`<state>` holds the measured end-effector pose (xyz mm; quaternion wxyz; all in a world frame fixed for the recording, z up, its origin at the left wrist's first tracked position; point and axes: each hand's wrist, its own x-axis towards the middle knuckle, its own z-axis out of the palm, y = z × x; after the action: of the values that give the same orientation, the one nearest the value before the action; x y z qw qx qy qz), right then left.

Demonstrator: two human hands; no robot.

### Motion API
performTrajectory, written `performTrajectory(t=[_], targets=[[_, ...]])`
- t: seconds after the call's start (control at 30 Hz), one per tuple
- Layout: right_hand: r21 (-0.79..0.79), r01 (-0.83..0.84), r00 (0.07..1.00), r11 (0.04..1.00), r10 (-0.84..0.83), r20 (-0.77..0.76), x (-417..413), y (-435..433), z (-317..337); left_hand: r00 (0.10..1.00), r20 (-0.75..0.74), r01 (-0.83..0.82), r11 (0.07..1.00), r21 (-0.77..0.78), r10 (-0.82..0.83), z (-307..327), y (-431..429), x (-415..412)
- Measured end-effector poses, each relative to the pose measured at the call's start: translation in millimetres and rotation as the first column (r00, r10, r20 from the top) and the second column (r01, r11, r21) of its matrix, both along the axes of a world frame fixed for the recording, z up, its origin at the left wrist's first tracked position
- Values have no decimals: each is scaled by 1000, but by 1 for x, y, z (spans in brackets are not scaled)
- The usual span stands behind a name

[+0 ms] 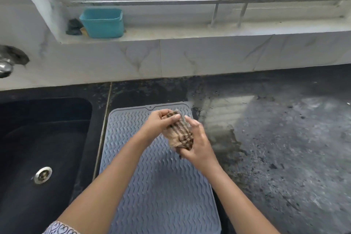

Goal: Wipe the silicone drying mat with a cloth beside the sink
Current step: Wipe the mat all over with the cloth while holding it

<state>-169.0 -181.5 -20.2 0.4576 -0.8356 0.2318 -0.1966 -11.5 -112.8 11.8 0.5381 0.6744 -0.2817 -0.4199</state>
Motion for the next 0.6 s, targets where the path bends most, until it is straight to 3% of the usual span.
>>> performTrajectory(t=[0.07,0.13,0.23,0.33,0.47,0.53,0.6], targets=[[263,-92,990,960,118,-84,2,-4,9,985,168,-25,999,-24,29,0,4,5],[424,-79,997,902,72,31,8,-11,20,934,353,57,998,-23,-45,4,7,7],[438,-138,989,889,97,114,28,-17,29,818,576,54,994,-91,8,13,6,7],[486,-83,995,870,47,86,40,-14,25,820,531,-101,967,-232,213,15,2,10],[646,-52,997,762,76,-9,25,-12,20,877,370,-239,947,-217,306,-1,-8,12],[669,-4,993,743,80,-83,12,-10,15,898,323,-258,952,-168,300,-12,-18,15],[605,79,976,792,62,-208,5,-13,11,906,371,-181,979,-95,204,-25,-29,16]])
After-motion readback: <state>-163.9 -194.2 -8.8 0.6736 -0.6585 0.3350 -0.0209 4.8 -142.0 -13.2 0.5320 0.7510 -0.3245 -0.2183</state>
